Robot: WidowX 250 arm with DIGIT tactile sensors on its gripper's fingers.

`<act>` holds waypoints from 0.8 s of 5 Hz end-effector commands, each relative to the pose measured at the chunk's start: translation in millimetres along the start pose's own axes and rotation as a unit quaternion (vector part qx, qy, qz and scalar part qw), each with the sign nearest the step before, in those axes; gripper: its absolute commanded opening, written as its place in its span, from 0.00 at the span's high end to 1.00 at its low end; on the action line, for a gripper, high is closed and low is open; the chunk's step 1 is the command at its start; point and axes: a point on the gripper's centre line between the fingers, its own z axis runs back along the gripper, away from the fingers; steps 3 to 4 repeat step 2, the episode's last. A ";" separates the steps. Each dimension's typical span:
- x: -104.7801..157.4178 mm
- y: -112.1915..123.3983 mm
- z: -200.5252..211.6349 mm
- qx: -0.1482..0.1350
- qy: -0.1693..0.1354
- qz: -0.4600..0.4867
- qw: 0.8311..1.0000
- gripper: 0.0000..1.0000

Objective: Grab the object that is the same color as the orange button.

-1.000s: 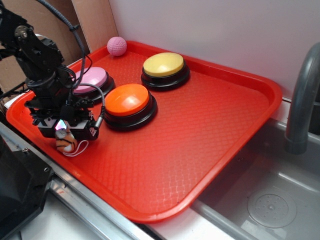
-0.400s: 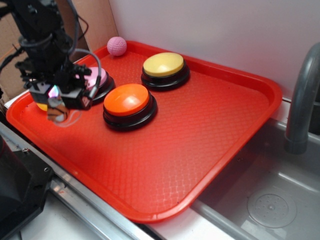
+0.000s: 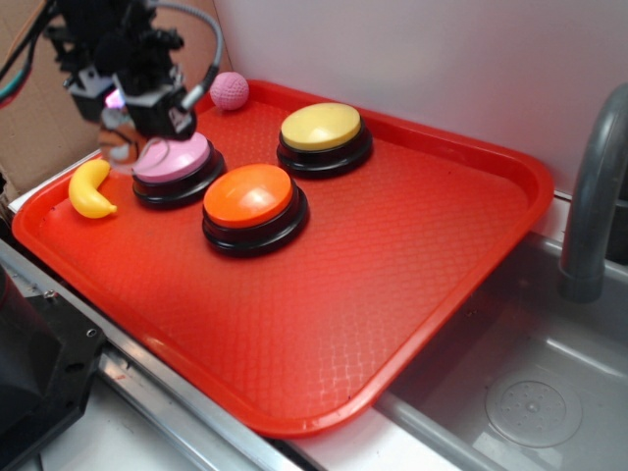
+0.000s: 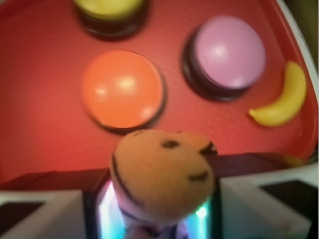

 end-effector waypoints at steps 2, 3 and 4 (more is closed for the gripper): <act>7.3 -3.6 14.1 -0.011 0.000 -0.050 0.999 0.00; 7.3 -3.6 14.1 -0.011 0.000 -0.050 0.999 0.00; 7.3 -3.6 14.1 -0.011 0.000 -0.050 0.999 0.00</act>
